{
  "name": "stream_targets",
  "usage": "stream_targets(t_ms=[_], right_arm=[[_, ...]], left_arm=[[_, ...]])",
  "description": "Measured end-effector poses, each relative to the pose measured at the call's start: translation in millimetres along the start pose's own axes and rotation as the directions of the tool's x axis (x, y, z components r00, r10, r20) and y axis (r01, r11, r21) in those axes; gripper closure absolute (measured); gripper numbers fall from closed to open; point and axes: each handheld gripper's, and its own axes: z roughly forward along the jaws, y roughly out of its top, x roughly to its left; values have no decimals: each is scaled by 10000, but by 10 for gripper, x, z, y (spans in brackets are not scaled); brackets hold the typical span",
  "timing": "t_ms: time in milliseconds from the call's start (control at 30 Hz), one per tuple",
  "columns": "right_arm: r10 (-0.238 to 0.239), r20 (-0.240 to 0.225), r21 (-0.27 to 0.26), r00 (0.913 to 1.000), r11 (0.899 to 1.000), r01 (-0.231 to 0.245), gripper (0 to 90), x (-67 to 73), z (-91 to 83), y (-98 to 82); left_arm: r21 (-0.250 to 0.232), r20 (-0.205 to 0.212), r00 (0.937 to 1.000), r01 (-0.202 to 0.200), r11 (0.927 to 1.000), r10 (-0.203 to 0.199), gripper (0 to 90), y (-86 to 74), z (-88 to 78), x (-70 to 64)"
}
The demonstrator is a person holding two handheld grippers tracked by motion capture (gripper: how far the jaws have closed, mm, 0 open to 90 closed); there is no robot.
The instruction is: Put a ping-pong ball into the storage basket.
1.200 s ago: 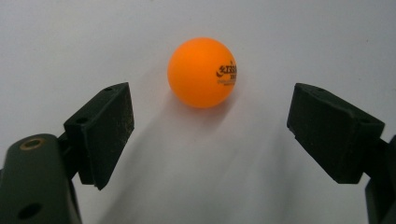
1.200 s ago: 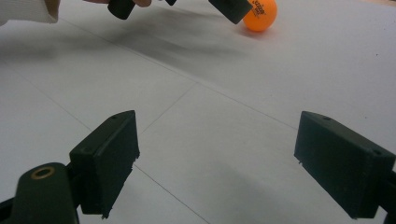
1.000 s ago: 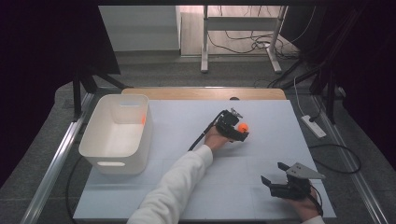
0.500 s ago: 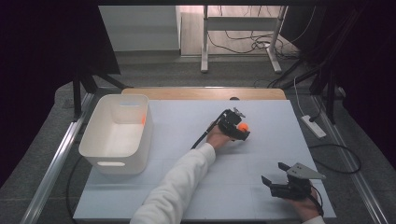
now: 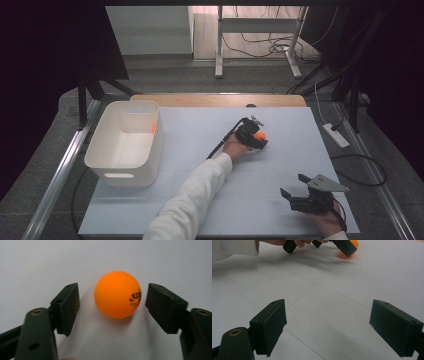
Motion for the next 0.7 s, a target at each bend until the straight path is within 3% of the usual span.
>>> stream_targets(t_ms=[33, 133, 700], right_arm=[[0, 0, 0, 10000, 10000, 0, 133, 0, 0, 0], [10, -8, 0, 10000, 10000, -10, 134, -3, 5, 1], [12, 19, -30, 10000, 10000, -12, 134, -5, 0, 4]], left_arm=[[-32, -18, 10000, -24, 10000, 24, 344, 2, -9, 4], [-155, 86, 10000, 33, 9999, -31, 495, 9, -32, 14], [-368, 314, 9995, 15, 9993, -3, 508, 54, -170, -30]])
